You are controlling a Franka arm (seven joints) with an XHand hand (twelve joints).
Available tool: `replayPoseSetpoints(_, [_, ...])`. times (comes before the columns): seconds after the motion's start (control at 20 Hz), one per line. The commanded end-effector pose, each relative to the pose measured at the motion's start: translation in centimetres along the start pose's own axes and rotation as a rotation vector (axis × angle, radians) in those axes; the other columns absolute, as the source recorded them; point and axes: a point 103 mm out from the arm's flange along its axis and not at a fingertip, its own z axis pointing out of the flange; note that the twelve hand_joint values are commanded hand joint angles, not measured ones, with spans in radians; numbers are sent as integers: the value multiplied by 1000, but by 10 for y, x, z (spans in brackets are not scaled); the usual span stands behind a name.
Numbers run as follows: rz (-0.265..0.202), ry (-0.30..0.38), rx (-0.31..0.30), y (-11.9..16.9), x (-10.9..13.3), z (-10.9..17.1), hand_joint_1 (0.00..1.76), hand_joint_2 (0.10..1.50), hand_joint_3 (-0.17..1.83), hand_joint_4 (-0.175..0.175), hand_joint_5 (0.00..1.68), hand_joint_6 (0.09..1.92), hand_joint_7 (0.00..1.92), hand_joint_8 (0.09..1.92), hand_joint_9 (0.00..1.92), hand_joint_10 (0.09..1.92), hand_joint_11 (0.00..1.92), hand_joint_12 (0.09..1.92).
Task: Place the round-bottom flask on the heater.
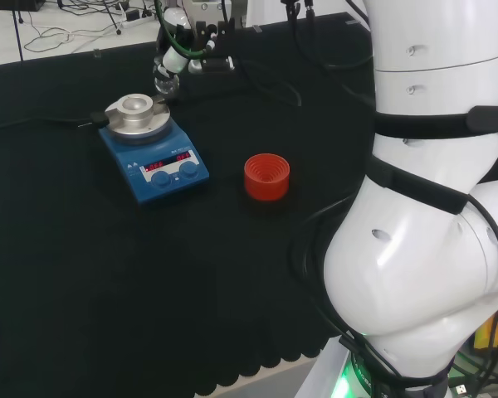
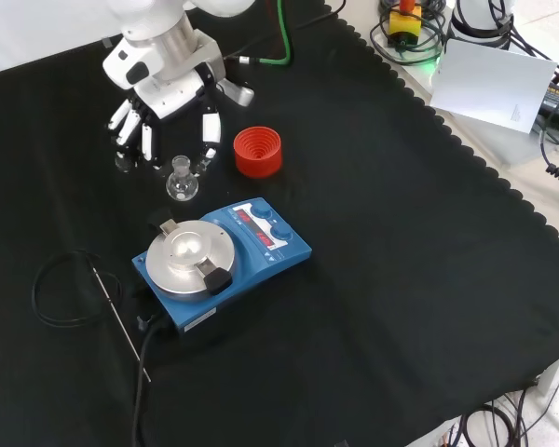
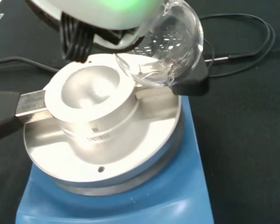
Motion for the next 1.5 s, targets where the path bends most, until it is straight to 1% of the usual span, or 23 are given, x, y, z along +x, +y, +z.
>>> replayPoseSetpoints(0.05, [-41,3,12,11,8,5,1093,670,742,175,1145,935,416,676,665,583,347,1344])
replayPoseSetpoints(0.3, [-53,2,29,14,12,9,1093,670,742,175,1145,935,416,676,666,583,349,1344])
replayPoseSetpoints(0.45, [-63,-1,37,14,18,11,1093,670,742,175,1145,936,416,676,666,583,349,1343])
replayPoseSetpoints(0.75, [-101,-11,42,13,43,9,1093,670,743,175,1145,937,416,676,666,583,350,1342])
replayPoseSetpoints(0.95, [-116,-20,52,15,55,11,1093,670,743,175,1144,937,415,677,666,583,350,1342])
replayPoseSetpoints(1.5, [-131,-34,65,34,64,18,1093,671,743,175,1143,939,415,677,664,582,349,1341])
